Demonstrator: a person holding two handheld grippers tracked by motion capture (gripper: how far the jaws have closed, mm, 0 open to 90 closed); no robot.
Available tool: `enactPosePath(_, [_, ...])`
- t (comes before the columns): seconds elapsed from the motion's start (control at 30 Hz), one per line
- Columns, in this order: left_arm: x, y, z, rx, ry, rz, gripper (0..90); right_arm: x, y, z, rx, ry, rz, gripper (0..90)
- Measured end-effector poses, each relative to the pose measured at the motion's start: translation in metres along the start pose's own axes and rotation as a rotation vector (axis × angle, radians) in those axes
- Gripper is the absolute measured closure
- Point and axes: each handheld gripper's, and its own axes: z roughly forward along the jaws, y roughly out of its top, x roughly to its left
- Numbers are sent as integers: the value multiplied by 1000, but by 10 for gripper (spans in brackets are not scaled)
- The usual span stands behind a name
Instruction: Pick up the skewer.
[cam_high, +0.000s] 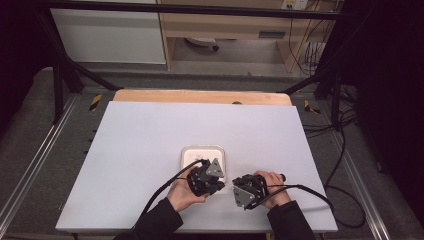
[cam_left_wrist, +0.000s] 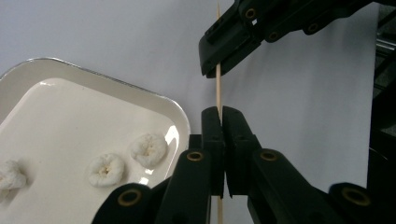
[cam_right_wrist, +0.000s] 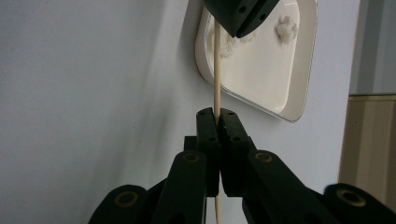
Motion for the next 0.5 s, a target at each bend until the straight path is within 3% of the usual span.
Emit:
enactPosePath(0.17, [3,2,-4,52,1,-3,781,-1,-1,-1,27,-4,-2,888])
enactPosePath(0.5, [0,7,7,200,-10,11,832,-2,4,0,45,-4,-25,888])
